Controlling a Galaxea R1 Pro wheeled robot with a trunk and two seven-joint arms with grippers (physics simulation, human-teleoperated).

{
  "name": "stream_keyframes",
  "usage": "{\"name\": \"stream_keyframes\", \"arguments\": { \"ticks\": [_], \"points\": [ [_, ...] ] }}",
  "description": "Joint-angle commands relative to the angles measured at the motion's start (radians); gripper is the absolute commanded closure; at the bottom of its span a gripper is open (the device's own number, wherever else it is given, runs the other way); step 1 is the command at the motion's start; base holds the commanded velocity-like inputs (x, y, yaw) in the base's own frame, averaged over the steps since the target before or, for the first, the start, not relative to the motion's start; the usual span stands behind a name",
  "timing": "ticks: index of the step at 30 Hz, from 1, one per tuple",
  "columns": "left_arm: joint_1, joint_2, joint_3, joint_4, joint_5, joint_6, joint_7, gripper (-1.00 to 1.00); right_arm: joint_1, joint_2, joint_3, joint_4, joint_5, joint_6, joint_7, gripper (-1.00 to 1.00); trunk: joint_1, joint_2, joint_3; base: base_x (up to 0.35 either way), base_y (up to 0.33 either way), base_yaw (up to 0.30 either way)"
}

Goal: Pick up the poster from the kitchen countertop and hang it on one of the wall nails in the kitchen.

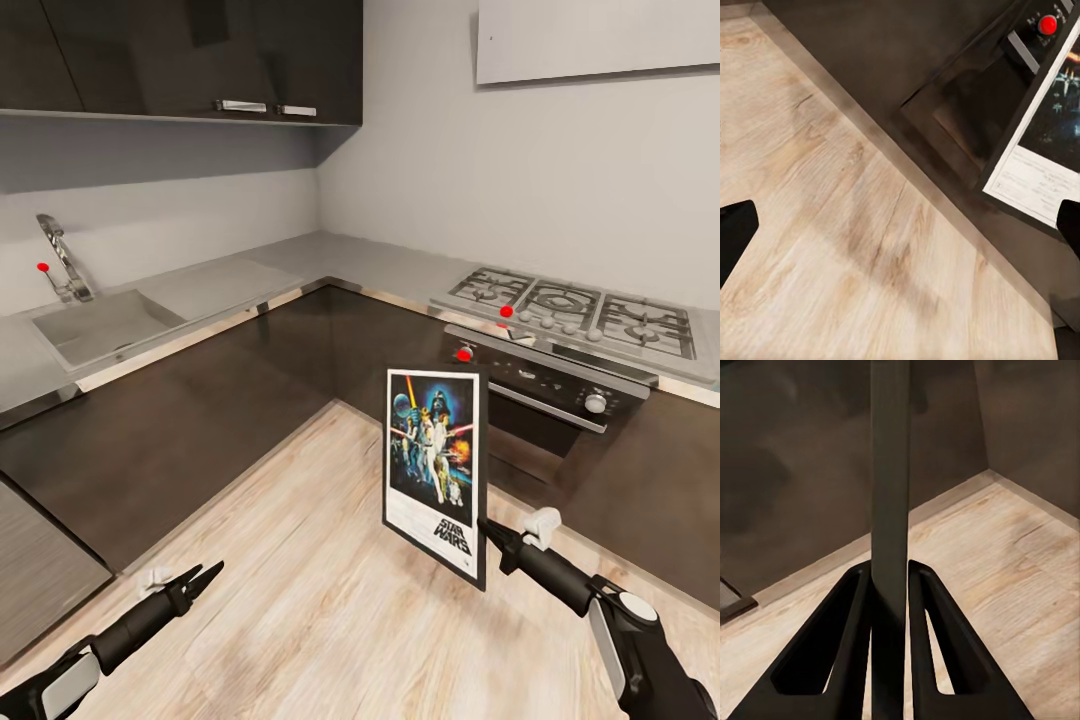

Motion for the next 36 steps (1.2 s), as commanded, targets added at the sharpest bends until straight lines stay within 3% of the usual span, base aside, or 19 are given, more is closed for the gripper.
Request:
{"name": "stream_keyframes", "arguments": {
  "ticks": [1,10,13,19,22,26,36],
  "points": [
    [-0.001,0.001,-0.008,0.008,0.009,-0.006,0.0,-1.0,-0.001,0.0,-0.005,-0.001,-0.001,0.015,0.008,1.0,0.0,-0.001,-0.001,0.0,0.0,0.0],
    [-0.001,-0.001,-0.012,0.059,0.009,-0.004,0.002,-1.0,-0.001,-0.003,-0.008,-0.002,-0.003,0.018,0.008,1.0,0.0,-0.001,0.007,0.0,0.0,0.0],
    [-0.001,-0.013,-0.013,0.069,0.01,-0.005,0.004,-1.0,-0.001,-0.004,-0.008,-0.002,-0.003,0.019,0.007,1.0,0.0,-0.001,0.011,0.0,0.0,0.0],
    [0.003,-0.095,-0.012,0.213,0.011,-0.033,0.004,-1.0,-0.001,-0.005,-0.01,-0.003,-0.003,0.019,0.005,1.0,0.0,-0.001,0.021,0.0,0.0,0.0],
    [0.024,-0.116,-0.01,0.248,0.011,-0.073,0.004,-1.0,-0.001,-0.006,-0.01,-0.012,-0.002,0.018,0.004,1.0,-0.004,0.006,0.029,0.0,0.0,0.0],
    [0.077,-0.127,-0.005,0.271,0.015,-0.1,0.009,-1.0,-0.001,-0.006,-0.01,-0.032,0.0,0.017,-0.001,1.0,-0.019,0.034,0.048,0.0,0.0,0.0],
    [0.093,-0.113,0.0,0.273,0.019,-0.104,0.012,-1.0,-0.001,-0.008,-0.015,-0.044,0.001,0.016,-0.002,1.0,-0.058,0.104,0.096,0.0,0.0,0.0]
  ]
}}
